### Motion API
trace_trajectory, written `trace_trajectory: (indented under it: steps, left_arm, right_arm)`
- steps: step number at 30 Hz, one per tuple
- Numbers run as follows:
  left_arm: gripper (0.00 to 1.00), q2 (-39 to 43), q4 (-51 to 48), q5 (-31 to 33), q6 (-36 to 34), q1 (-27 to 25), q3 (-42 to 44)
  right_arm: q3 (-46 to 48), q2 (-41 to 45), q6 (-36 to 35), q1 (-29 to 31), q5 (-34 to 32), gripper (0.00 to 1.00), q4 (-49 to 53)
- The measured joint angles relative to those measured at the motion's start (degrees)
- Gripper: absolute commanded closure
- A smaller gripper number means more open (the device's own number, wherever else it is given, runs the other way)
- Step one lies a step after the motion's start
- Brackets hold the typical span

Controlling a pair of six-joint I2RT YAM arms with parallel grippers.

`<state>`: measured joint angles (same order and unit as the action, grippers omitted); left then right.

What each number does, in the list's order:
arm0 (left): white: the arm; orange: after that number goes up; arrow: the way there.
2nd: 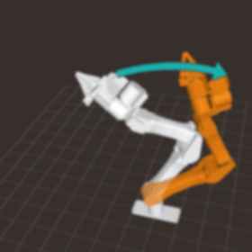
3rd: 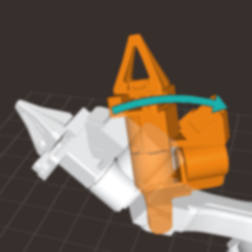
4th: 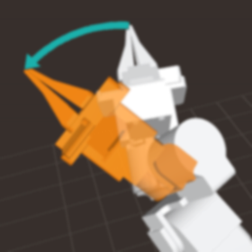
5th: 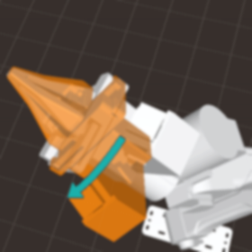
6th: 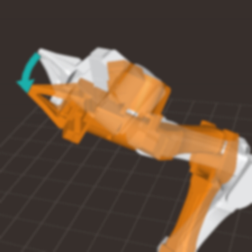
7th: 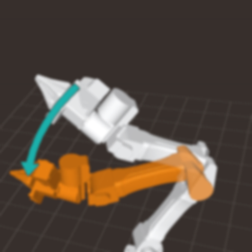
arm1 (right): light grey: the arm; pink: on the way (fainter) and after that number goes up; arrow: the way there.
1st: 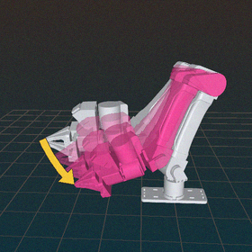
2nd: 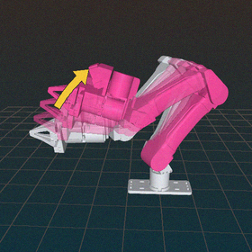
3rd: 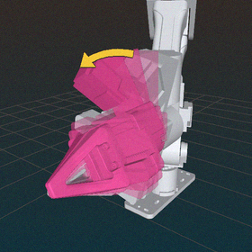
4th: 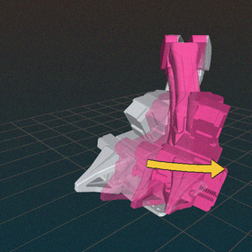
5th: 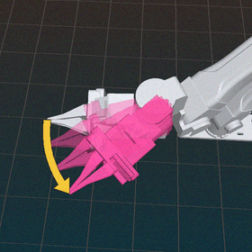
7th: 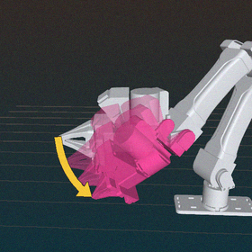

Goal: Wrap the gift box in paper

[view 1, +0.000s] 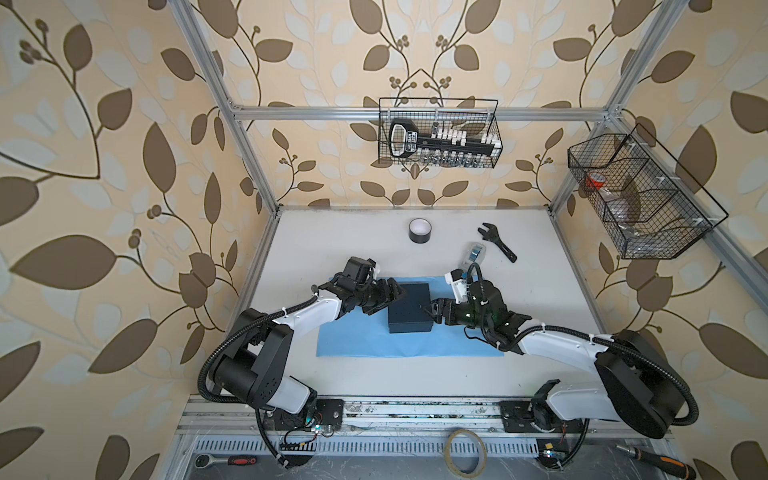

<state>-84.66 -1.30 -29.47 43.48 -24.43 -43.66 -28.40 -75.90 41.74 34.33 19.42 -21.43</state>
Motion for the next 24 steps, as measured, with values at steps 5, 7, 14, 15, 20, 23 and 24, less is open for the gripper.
trace_trajectory:
  steps: [5, 7, 14, 15, 20, 23, 24]
  left_arm:
    - [0.18, -1.1, -0.1, 0.0, 0.0, 0.0, -0.6]
    - [0.18, -1.7, 0.0, -0.1, 0.0, 0.0, -1.1]
    - [0.18, -2.8, 0.0, -0.2, 0.0, 0.0, -1.9]
    - [0.18, -2.9, 0.0, -0.2, 0.0, 0.0, -1.9]
    - [0.18, -3.1, 0.0, -0.2, 0.0, 0.0, -1.9]
    - [0.15, -2.9, -0.6, 0.2, -0.3, 0.0, -1.9]
    - [0.15, -2.6, -1.0, 0.7, -0.5, 0.0, -1.9]
  right_arm:
    - [1.0, 1.4, -0.5, -1.7, -0.7, 0.24, 1.5]
    - [1.0, 1.2, -0.4, -1.2, -0.6, 0.24, 1.5]
    - [1.0, 0.3, -0.4, -1.0, -0.5, 0.24, 1.4]
    - [1.0, 0.3, -0.4, -1.0, -0.5, 0.24, 1.3]
    - [1.0, 0.5, -0.9, -1.7, -0.3, 0.24, 2.0]
    - [1.0, 2.0, -2.4, -3.8, -0.5, 0.22, 4.5]
    - [1.0, 2.8, -3.0, -4.5, -0.7, 0.22, 5.7]
